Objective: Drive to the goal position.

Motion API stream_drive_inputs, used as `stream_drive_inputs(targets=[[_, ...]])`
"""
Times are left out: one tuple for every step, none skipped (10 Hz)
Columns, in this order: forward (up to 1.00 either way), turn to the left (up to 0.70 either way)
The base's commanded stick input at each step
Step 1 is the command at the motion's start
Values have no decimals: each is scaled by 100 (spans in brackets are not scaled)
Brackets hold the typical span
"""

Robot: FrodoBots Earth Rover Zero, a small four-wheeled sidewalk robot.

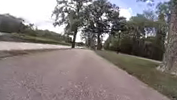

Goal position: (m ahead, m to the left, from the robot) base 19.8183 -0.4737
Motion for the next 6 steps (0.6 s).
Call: stream_drive_inputs(targets=[[100,0],[100,0],[100,0],[100,0],[100,0],[100,0]])
